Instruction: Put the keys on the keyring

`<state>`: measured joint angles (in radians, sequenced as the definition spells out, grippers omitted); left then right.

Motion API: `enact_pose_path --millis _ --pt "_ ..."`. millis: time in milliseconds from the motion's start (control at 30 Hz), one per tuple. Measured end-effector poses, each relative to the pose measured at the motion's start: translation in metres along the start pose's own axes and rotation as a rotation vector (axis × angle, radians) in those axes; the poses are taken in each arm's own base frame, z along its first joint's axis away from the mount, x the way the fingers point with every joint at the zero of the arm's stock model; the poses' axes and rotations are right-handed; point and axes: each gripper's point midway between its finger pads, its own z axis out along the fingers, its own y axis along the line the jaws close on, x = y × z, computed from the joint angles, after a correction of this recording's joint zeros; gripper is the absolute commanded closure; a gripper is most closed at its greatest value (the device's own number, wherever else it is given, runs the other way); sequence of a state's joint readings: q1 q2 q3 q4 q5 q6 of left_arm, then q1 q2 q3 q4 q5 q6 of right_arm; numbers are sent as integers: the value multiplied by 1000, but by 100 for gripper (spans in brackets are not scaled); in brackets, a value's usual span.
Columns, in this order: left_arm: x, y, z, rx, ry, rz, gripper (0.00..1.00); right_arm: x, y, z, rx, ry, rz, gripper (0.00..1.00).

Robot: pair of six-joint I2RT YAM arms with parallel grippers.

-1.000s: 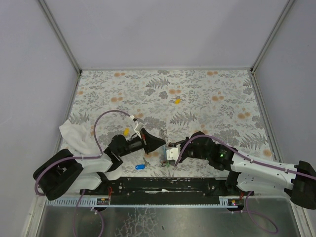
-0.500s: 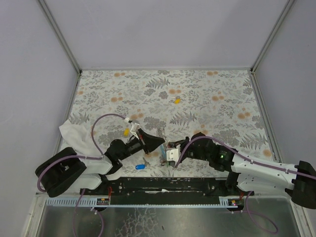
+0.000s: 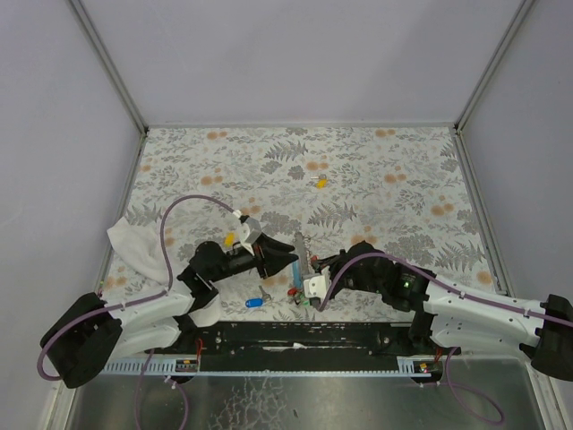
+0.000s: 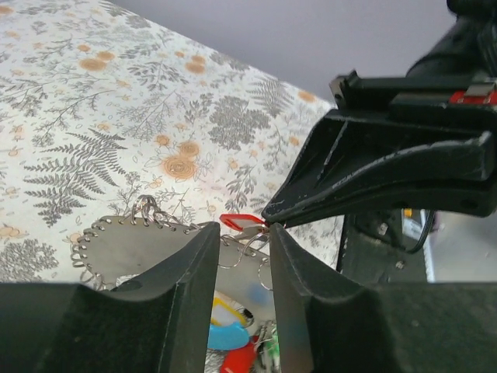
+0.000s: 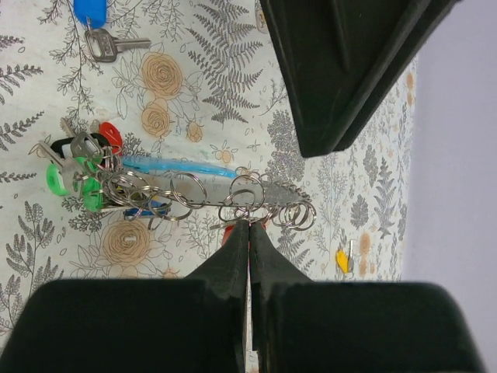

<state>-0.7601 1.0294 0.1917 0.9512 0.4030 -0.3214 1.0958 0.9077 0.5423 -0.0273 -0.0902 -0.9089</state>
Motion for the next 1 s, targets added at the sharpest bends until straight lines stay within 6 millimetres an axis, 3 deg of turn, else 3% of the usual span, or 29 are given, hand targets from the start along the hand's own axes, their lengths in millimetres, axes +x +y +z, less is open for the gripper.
enact_pose_path --millis 267,600,1000 --pt "21 -9 12 170 191 196 66 -3 0 -2 -35 3 -36 100" --pt "51 -13 16 310 336 243 69 -4 3 -2 -60 -2 -58 100" --pt "57 -20 14 371 359 235 70 -7 9 0 -97 -18 -56 100"
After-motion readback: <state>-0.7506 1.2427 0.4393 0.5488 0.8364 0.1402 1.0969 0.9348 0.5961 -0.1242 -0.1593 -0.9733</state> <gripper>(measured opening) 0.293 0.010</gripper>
